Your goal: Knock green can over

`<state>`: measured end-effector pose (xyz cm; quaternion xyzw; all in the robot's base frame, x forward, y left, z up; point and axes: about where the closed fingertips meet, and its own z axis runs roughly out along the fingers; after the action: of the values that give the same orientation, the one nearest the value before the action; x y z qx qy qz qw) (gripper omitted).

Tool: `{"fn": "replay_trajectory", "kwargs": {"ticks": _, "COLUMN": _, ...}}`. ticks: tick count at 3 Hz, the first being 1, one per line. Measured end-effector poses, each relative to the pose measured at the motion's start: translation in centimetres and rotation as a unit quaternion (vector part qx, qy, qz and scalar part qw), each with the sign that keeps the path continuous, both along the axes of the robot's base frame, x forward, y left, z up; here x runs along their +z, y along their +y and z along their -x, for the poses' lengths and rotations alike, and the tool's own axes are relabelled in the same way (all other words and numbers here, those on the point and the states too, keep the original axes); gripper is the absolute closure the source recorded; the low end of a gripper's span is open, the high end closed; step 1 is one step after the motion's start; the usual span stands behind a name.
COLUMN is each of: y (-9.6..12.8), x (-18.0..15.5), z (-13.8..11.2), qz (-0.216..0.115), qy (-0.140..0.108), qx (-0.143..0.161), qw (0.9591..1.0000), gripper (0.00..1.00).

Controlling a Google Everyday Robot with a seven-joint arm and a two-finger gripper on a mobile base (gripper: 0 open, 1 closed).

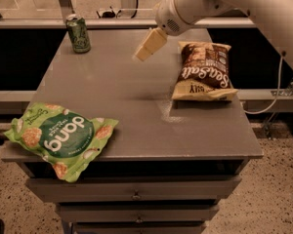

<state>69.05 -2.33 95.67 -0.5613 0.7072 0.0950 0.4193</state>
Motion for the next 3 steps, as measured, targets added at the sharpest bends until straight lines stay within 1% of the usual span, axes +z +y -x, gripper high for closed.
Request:
{"fn": "replay_trajectory", "kwargs": {"ticks": 1, "y": 2.6, "x": -1.6, "z": -4.9, "qz": -0.072, "qy": -0.003, "qx": -0.044, "qw": 0.9964, "gripper": 0.0}}
{"fn": "replay_trajectory", "kwargs": {"ticks": 2, "y": 6.5, "x": -3.1, "z": -10.3, "qz": -0.143, "qy": -0.006, "qx": -0.07, "qw": 0.9872, "gripper": 0.0}}
{"fn": "replay_trajectory", "kwargs": {"ticks": 3, "y": 10.8, "x": -3.4, "z": -14.3, "qz": -0.199, "qy": -0.005, "qx": -0.071, "qw": 0.9774, "gripper": 0.0}}
